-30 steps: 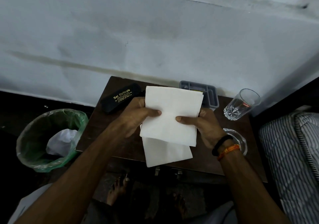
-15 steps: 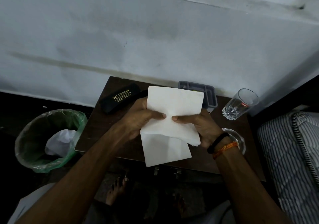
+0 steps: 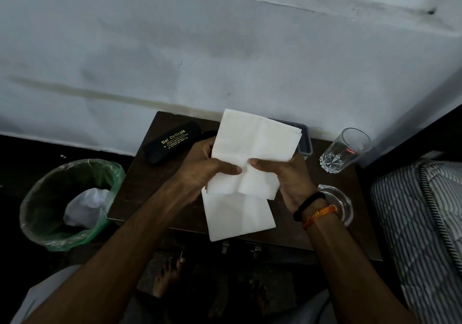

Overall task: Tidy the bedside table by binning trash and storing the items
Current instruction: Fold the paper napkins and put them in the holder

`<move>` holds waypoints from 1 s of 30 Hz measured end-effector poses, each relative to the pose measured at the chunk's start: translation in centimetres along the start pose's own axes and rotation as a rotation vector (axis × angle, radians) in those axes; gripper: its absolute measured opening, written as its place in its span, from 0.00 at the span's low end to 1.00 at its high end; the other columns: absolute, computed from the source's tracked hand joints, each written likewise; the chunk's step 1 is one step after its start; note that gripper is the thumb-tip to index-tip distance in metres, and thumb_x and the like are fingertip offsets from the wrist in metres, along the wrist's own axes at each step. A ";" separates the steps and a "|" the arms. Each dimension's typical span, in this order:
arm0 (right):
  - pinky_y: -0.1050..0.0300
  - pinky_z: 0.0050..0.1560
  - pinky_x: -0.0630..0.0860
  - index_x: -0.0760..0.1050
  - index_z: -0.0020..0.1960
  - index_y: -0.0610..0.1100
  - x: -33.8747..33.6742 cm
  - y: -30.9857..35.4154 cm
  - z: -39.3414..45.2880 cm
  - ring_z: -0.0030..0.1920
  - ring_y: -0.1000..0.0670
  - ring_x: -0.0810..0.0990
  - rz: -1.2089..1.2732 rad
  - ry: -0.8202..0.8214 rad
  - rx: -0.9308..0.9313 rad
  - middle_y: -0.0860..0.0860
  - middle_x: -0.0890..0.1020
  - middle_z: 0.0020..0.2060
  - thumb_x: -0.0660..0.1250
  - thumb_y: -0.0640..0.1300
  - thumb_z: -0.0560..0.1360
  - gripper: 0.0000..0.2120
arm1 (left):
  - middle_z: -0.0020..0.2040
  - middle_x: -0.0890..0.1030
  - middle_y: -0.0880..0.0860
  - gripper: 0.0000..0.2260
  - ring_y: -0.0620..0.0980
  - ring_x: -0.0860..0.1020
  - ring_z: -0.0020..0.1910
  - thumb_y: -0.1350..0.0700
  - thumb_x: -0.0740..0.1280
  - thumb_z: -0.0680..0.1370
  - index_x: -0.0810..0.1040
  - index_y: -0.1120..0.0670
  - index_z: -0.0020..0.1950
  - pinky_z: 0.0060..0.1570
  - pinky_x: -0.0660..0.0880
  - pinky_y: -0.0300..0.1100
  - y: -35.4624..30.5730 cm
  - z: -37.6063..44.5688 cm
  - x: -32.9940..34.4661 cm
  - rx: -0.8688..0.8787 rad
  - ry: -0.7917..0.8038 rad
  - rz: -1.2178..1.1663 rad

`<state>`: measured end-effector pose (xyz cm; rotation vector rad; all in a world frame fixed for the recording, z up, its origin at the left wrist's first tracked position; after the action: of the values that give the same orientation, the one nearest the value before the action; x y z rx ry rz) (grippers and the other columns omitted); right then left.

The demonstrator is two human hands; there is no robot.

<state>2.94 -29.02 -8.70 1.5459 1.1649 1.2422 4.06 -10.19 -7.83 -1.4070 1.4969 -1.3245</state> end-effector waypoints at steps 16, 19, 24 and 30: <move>0.39 0.57 0.80 0.80 0.59 0.45 4.3 -1.0 -1.0 0.53 0.45 0.84 -0.279 -0.232 0.016 0.48 0.86 0.51 0.70 0.43 0.76 0.12 | 0.52 0.77 0.26 0.34 0.27 0.76 0.54 0.65 0.58 0.73 0.65 0.23 0.59 0.47 0.75 0.28 1.9 -0.1 2.1 0.141 -0.001 0.406; 0.40 0.60 0.79 0.80 0.60 0.45 5.3 -0.9 -1.4 0.54 0.47 0.84 -0.194 -0.247 0.026 0.47 0.86 0.52 0.67 0.48 0.78 0.12 | 0.60 0.78 0.42 0.31 0.37 0.76 0.61 0.68 0.59 0.72 0.67 0.40 0.68 0.59 0.78 0.44 2.2 -0.5 2.9 0.220 0.021 0.415; 0.42 0.67 0.74 0.77 0.63 0.45 7.0 -0.2 -1.7 0.62 0.44 0.81 0.134 -0.102 0.006 0.43 0.83 0.57 0.67 0.62 0.74 0.25 | 0.70 0.72 0.50 0.28 0.46 0.70 0.70 0.69 0.60 0.78 0.62 0.52 0.76 0.71 0.69 0.49 1.3 -0.8 3.5 0.372 0.022 0.506; 0.40 0.62 0.78 0.77 0.61 0.50 7.0 -1.2 -1.7 0.57 0.47 0.84 -0.033 -0.086 0.062 0.48 0.85 0.53 0.75 0.52 0.71 0.21 | 0.72 0.70 0.62 0.23 0.60 0.70 0.72 0.66 0.63 0.80 0.64 0.63 0.75 0.71 0.66 0.48 1.7 -1.1 4.0 0.284 -0.091 0.764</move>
<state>1.66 -21.82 -7.92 1.6034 1.1784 1.1163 1.82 -14.02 -8.57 -0.5967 1.4898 -0.9158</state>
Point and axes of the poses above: each hand's wrist, its own z-axis towards the middle knuckle, its own x-axis out of the palm, y = z × x, the point moved 2 cm from there along z, towards the middle knuckle
